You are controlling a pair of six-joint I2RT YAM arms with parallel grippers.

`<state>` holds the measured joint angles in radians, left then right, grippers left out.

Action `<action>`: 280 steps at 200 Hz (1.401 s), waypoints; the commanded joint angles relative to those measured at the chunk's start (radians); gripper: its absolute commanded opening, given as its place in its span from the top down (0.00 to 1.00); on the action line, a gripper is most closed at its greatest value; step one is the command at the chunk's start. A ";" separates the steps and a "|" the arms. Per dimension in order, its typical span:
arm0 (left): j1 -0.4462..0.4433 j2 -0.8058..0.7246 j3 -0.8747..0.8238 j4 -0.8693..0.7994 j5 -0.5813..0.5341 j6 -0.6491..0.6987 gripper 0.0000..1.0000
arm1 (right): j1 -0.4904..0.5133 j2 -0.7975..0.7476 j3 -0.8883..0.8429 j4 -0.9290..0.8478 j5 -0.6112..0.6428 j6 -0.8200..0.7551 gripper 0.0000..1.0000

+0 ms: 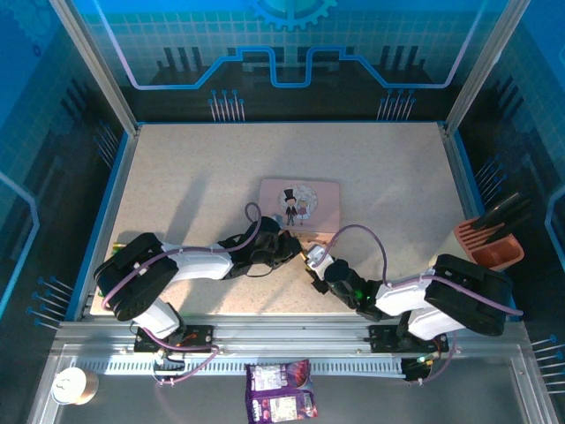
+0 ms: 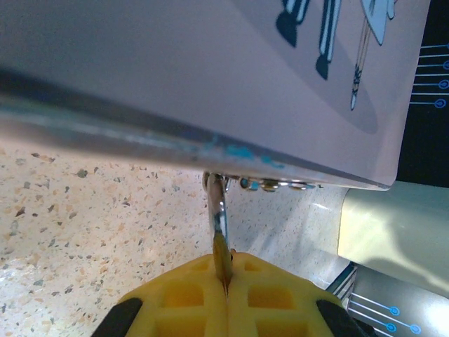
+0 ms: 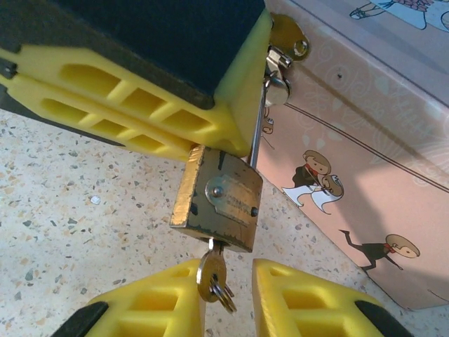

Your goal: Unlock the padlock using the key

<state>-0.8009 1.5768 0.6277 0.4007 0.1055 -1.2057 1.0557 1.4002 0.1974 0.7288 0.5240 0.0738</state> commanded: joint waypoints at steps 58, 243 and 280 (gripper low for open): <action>0.009 -0.022 0.026 0.094 0.011 -0.012 1.00 | 0.003 0.046 0.059 0.036 0.022 0.024 0.78; 0.010 0.011 0.020 0.130 0.032 -0.006 1.00 | -0.144 -0.056 0.089 -0.100 -0.255 0.304 1.00; 0.009 0.041 0.029 0.145 0.060 -0.009 1.00 | -0.253 -0.073 0.073 -0.118 -0.399 0.417 1.00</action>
<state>-0.7872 1.6058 0.6277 0.4698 0.0990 -1.2106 0.8818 1.3491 0.2573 0.5835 0.2123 0.3664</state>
